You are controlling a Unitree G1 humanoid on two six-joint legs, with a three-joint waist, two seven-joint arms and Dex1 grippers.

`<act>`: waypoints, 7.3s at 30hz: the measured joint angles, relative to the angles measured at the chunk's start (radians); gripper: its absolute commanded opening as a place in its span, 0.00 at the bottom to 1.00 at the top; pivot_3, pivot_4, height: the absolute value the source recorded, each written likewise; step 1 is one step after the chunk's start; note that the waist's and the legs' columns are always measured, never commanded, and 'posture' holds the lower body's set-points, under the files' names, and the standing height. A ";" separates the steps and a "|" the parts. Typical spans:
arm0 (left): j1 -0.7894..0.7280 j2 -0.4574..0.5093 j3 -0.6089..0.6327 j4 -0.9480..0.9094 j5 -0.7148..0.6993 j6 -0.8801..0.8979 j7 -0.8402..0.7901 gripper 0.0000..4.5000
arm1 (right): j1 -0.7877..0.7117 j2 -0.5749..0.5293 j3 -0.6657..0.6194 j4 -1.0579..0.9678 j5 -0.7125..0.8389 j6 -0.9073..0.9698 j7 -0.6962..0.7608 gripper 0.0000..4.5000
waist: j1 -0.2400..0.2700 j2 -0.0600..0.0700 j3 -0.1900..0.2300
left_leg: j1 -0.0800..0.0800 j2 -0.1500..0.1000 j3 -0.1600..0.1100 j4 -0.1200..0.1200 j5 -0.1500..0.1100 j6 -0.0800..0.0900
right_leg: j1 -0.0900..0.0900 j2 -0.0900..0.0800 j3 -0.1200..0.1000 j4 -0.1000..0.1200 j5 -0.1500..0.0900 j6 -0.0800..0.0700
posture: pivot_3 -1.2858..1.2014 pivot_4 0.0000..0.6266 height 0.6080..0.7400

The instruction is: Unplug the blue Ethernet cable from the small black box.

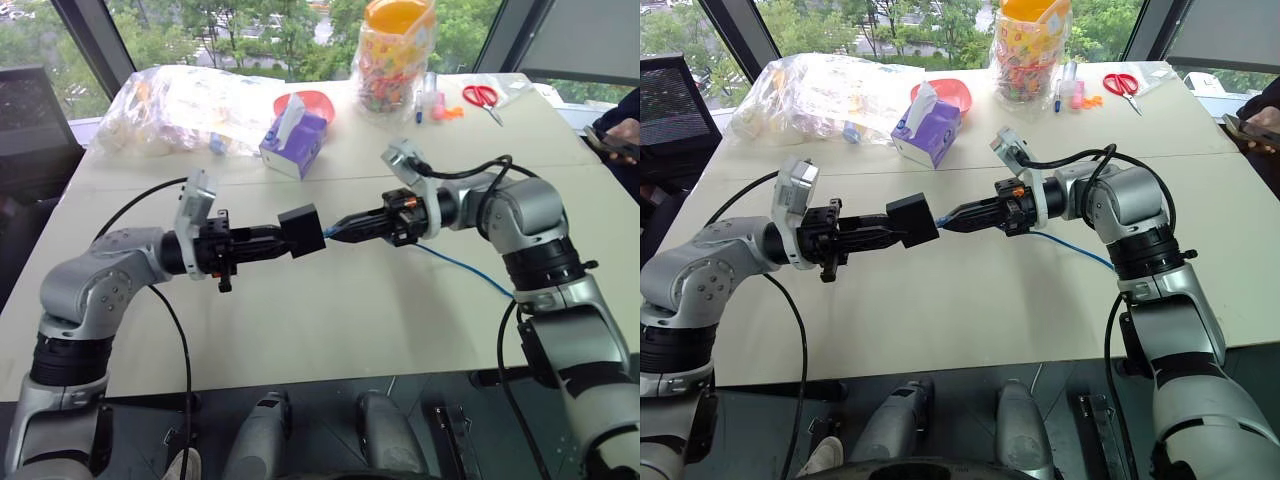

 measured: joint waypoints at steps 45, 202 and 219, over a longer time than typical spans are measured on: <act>-0.016 0.000 -0.002 0.018 0.027 0.003 -0.061 0.10 | 0.082 -0.002 -0.053 -0.172 0.024 0.087 -0.112 0.01 | 0.002 0.000 0.000 | -0.001 0.000 0.000 0.000 0.000 0.000 | 0.000 0.000 0.000 -0.001 0.000 0.000 | 0.52 0.24 0.91; -0.256 -0.530 -0.086 1.090 0.636 -0.967 0.360 0.49 | 0.491 0.219 -0.405 -0.496 -0.197 -0.018 -1.018 1.00 | 0.028 -0.001 0.000 | 0.003 -0.002 -0.001 0.005 -0.001 0.003 | 0.006 -0.001 0.000 0.001 0.001 0.004 | 0.52 0.24 0.91; 0.013 -0.358 -0.023 0.620 0.561 -0.719 0.332 1.00 | 0.505 0.041 -0.365 -0.510 -0.115 0.027 -0.842 1.00 | 0.024 -0.001 0.000 | 0.002 -0.001 -0.001 0.003 -0.001 0.003 | 0.004 0.000 0.000 0.000 0.003 0.004 | 0.52 0.24 0.91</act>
